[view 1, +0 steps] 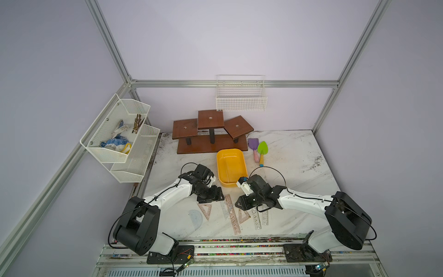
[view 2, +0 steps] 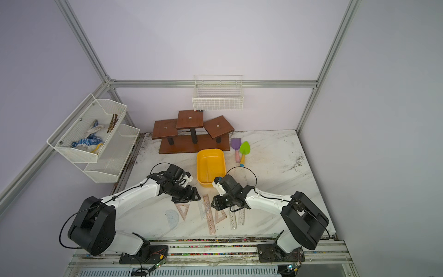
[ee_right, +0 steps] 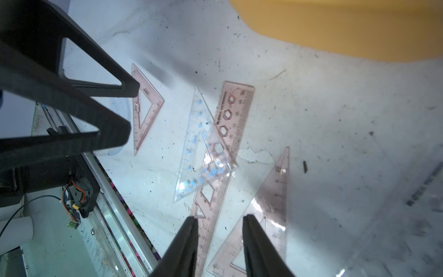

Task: Put the scattered rulers into the storage box
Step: Pick up the ruler from the center of the board.

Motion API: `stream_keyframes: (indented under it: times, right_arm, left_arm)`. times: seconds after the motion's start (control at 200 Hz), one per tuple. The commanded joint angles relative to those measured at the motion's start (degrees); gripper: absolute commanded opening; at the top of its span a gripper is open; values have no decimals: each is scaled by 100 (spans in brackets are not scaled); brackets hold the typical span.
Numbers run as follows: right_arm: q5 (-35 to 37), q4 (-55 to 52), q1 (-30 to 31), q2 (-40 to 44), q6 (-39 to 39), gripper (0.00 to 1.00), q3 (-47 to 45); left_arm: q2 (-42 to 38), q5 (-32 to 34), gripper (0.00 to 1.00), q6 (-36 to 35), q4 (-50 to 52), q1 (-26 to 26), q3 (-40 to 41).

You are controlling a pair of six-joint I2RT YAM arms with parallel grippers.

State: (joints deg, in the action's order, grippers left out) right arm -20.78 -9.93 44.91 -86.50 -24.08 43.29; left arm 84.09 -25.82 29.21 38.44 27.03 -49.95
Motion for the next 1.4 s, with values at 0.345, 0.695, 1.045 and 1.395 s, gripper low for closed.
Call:
stream_keyframes:
  times: [0.345,0.695,1.045,1.395]
  right_arm:
    - [-79,976,34,-139,-351,40,-190]
    - [-58,995,27,-564,-578,40,-193]
    - [-211,1178,10,-814,-800,40,-198]
    - [-386,1353,-26,-981,-993,40,-242]
  left_arm:
    - [577,-239,80,50,-172,242,-45]
    - [790,-344,76,84,-517,246,147]
    - [906,-444,71,254,-786,242,221]
    - [994,-527,68,357,-964,242,299]
